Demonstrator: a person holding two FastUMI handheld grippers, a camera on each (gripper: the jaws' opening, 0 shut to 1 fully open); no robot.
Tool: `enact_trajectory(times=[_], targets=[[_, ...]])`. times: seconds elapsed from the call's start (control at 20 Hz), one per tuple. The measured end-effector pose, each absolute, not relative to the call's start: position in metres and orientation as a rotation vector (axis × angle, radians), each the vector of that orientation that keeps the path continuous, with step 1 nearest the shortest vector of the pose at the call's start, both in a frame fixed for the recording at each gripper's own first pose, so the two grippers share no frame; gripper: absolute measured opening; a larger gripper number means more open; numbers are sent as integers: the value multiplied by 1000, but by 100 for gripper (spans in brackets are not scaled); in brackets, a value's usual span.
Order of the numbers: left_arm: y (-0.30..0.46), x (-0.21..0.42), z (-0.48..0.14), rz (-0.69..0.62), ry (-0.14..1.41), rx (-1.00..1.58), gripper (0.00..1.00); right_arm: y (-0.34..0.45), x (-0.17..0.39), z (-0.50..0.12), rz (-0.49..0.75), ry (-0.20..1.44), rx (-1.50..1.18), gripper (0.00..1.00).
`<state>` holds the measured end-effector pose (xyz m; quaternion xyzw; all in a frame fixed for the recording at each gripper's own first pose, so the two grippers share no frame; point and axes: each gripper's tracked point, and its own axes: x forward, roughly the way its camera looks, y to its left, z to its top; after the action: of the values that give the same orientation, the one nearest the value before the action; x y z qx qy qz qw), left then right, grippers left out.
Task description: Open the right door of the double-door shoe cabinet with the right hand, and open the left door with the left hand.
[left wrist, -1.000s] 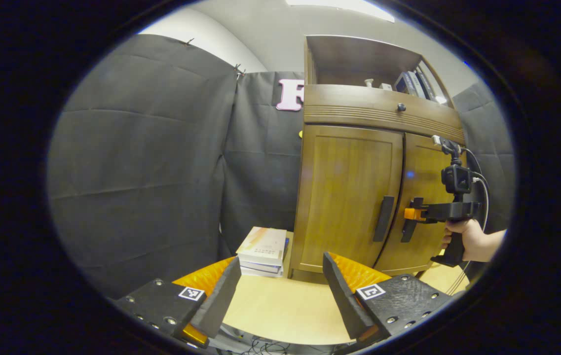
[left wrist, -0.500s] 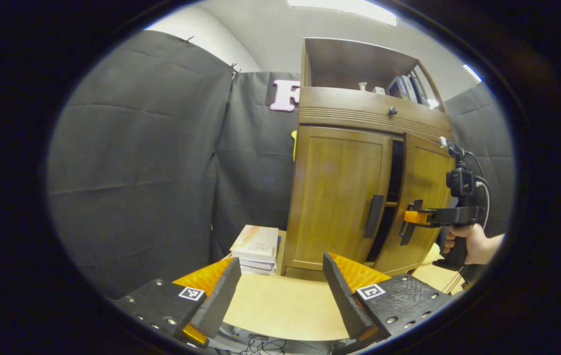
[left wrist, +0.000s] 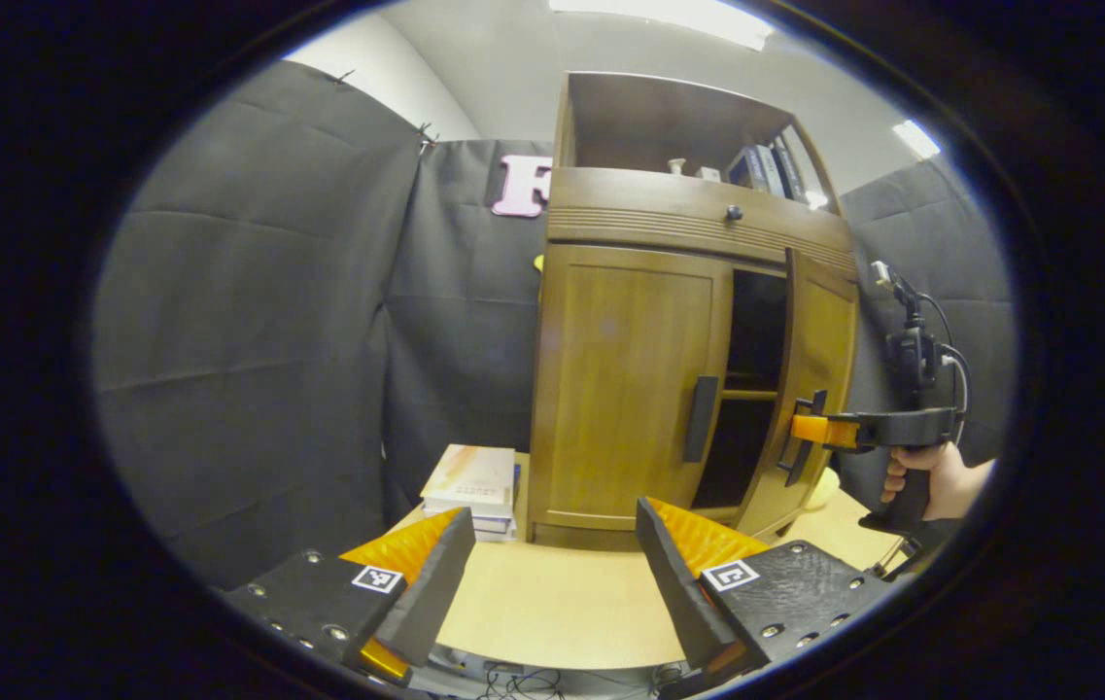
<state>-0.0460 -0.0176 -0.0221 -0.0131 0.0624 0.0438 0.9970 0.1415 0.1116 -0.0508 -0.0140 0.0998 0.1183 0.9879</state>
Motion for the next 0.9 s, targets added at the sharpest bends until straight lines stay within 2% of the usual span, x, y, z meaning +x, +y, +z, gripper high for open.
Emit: enact_trajectory(times=[0.9], targets=[[-99,-24,-13,-164,104,-30,96,42,76,-44,206,221,5,24]])
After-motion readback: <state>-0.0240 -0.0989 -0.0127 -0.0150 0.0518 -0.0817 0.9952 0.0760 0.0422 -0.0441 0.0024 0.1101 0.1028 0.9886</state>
